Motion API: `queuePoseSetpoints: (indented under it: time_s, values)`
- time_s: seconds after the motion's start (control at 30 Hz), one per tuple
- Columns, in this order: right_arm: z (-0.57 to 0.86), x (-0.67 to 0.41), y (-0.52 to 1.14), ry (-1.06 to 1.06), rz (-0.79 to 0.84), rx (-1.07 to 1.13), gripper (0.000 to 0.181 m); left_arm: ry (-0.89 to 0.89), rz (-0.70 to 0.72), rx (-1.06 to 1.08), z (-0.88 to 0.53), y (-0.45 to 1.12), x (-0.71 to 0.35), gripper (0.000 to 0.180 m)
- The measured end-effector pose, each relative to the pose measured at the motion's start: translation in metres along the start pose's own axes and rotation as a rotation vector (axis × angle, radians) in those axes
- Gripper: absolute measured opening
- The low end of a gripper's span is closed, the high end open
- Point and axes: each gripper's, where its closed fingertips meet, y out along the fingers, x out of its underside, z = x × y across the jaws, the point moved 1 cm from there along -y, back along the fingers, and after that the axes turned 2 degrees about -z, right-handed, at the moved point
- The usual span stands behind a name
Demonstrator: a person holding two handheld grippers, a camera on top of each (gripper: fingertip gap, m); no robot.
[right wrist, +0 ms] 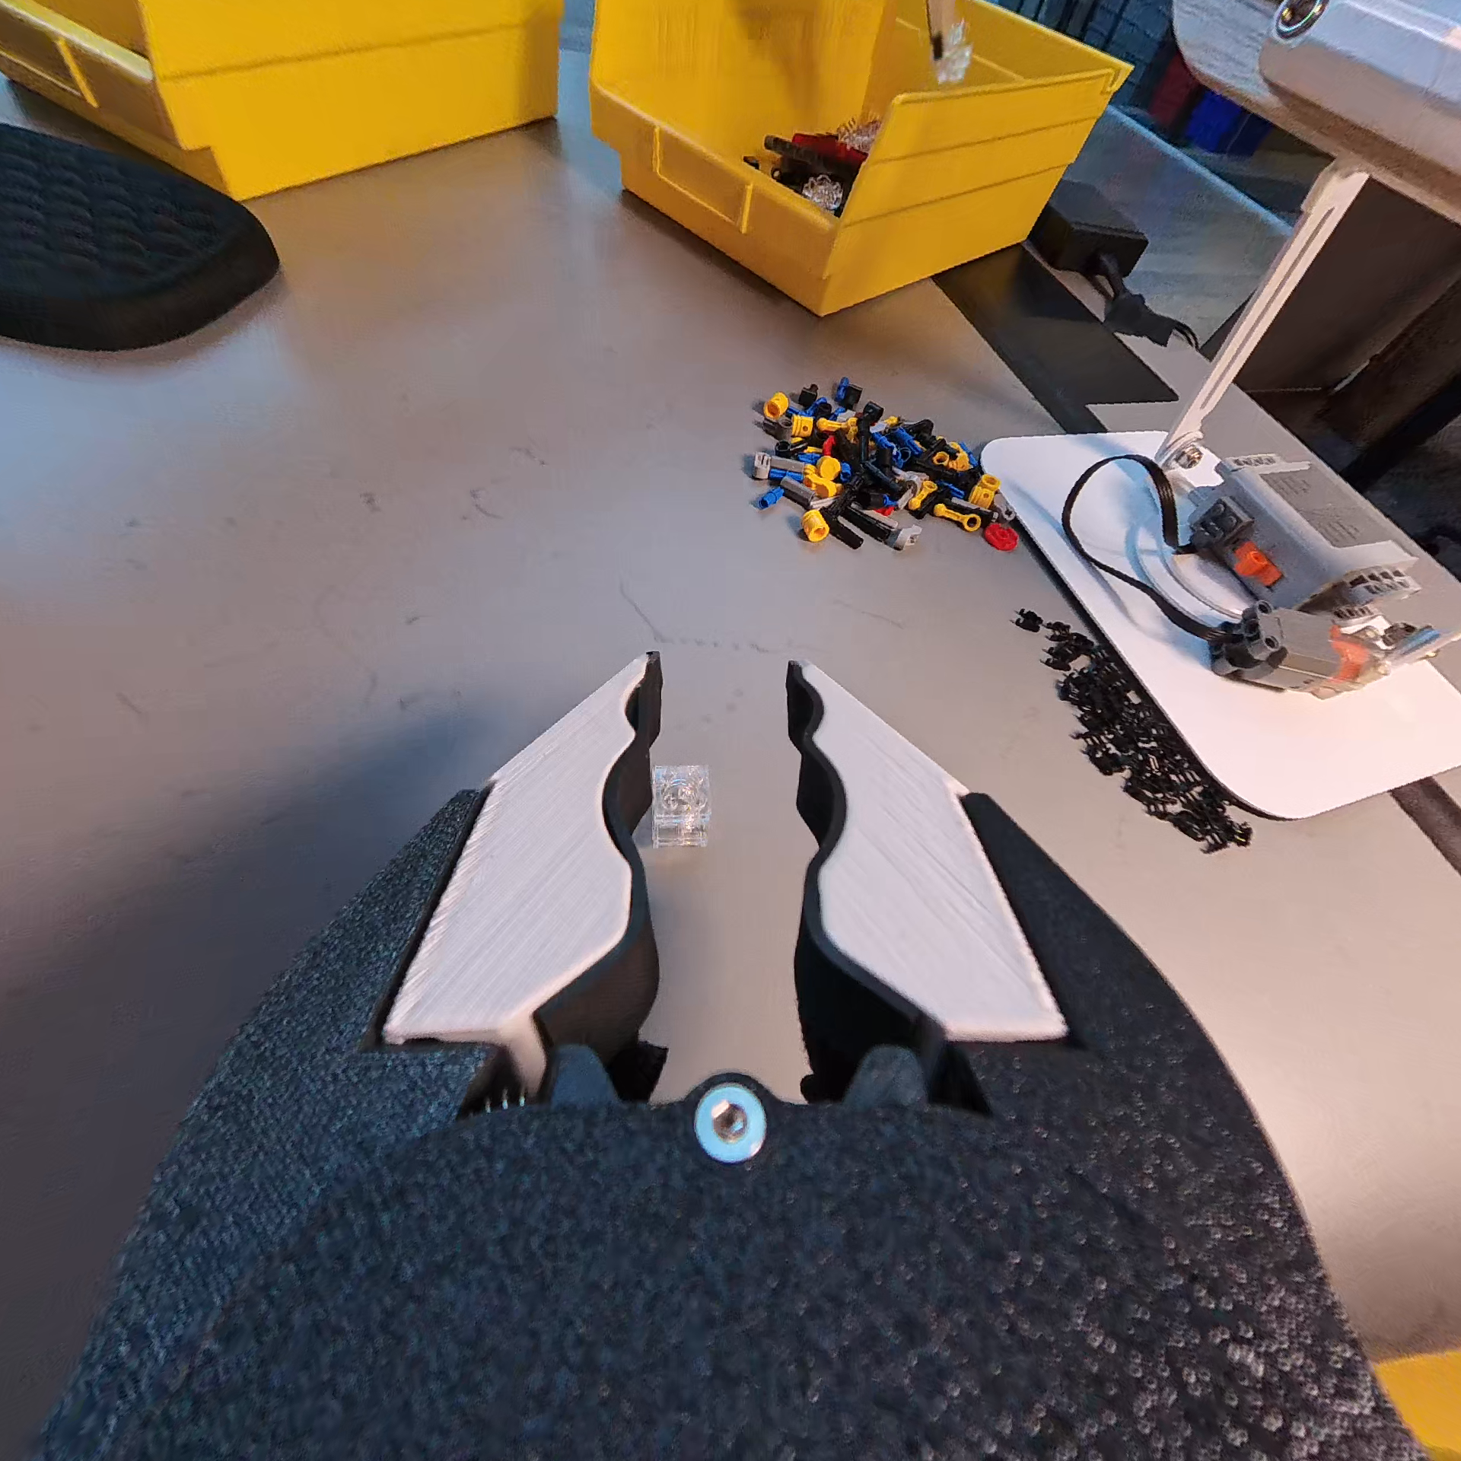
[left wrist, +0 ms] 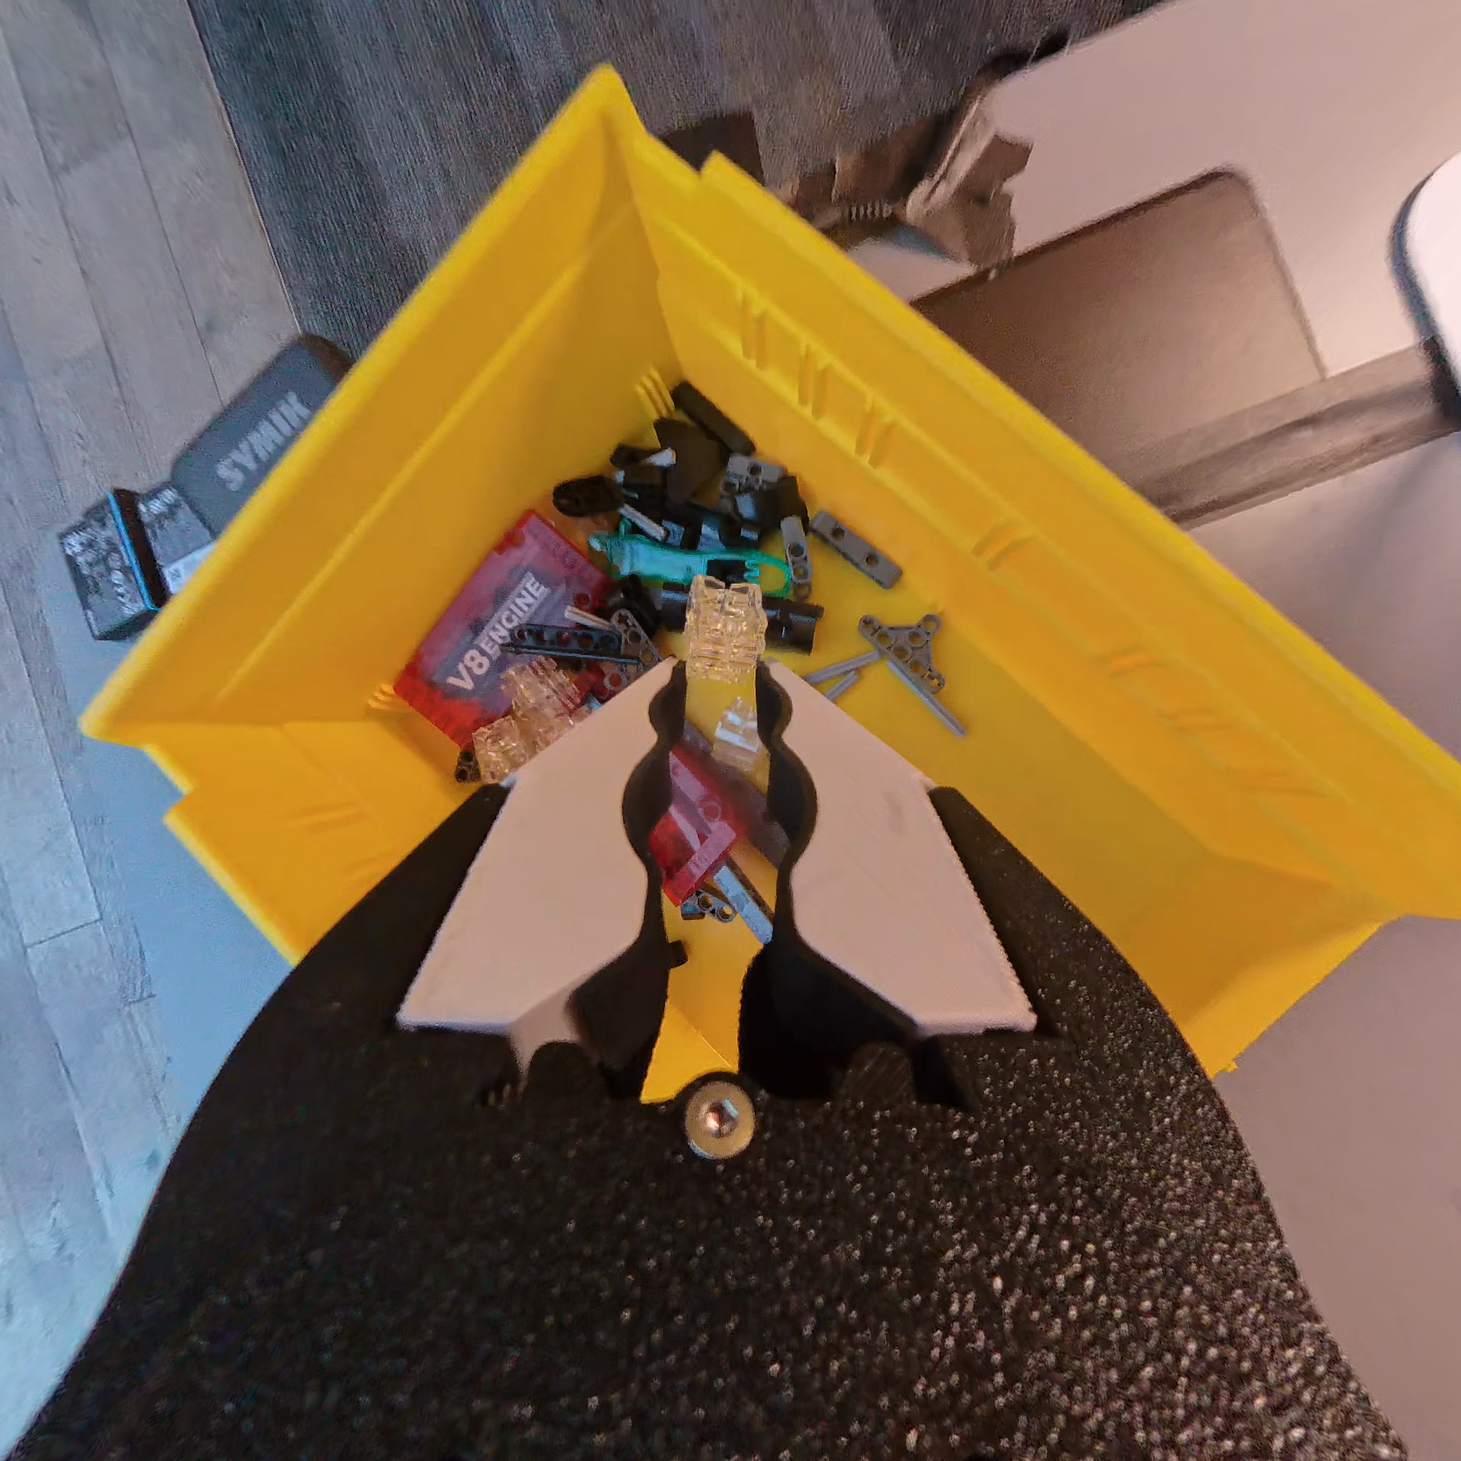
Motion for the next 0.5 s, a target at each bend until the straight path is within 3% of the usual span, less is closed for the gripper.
queuePoseSetpoints:
  time_s: [0.13,0.27,0.37,0.5]
  values:
    - [0.001,-0.003,-0.001,0.001,0.012,0.010,0.031,-0.075,0.219,0.042,0.007,-0.040,-0.029,0.014]
    - [0.001,-0.007,-0.002,-0.001,0.030,0.019,0.031,-0.191,0.582,0.195,0.043,-0.107,-0.064,0.015]
    - [0.001,-0.010,-0.002,-0.012,0.037,0.031,0.031,-0.137,0.796,0.293,0.097,-0.155,-0.067,0.015]
    - [0.003,-0.016,-0.006,-0.026,0.062,0.055,0.031,0.011,0.922,0.528,0.196,-0.188,-0.039,0.015]
